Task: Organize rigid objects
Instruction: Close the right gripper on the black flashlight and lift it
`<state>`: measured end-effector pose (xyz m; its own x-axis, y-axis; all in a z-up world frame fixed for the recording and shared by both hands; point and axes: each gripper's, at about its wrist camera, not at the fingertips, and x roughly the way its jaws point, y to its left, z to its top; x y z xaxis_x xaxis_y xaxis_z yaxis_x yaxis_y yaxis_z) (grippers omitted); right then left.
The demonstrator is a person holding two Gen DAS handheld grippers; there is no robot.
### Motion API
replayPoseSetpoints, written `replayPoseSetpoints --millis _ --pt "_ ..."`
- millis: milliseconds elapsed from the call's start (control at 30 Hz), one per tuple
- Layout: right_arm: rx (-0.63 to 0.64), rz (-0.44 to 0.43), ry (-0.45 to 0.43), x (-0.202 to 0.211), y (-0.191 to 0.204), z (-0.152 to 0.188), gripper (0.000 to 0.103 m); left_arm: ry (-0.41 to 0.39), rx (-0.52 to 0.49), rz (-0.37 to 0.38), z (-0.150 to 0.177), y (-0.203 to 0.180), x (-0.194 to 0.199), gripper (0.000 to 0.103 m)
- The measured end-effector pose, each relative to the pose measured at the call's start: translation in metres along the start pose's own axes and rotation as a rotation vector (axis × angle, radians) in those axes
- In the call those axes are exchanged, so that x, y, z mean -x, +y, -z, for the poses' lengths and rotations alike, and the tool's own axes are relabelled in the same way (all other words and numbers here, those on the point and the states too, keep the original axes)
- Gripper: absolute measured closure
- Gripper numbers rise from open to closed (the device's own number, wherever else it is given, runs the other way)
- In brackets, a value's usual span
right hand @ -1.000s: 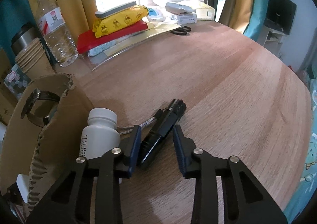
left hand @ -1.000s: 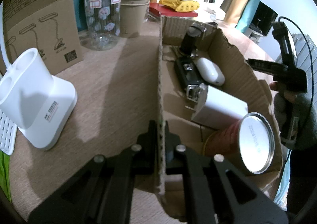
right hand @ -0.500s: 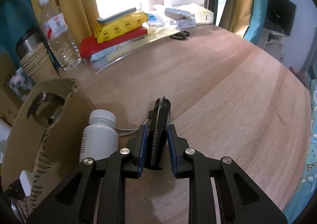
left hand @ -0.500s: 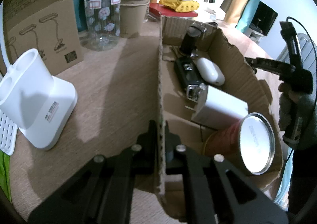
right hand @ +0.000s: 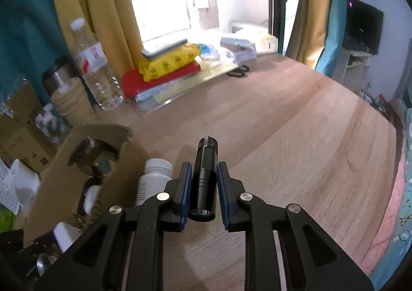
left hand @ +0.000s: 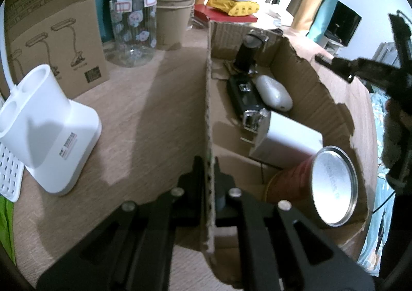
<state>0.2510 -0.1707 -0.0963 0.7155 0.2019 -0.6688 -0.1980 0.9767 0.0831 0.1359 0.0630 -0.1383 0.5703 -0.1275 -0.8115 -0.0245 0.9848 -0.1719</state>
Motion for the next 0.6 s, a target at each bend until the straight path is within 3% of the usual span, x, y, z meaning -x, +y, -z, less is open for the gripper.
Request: replayPoseSetpoints --millis 600 --pt "0.114 -0.119 -0.176 0.099 0.061 -0.026 0.082 -0.005 -0.002 -0.003 0.0 0.005 0.0 0.098"
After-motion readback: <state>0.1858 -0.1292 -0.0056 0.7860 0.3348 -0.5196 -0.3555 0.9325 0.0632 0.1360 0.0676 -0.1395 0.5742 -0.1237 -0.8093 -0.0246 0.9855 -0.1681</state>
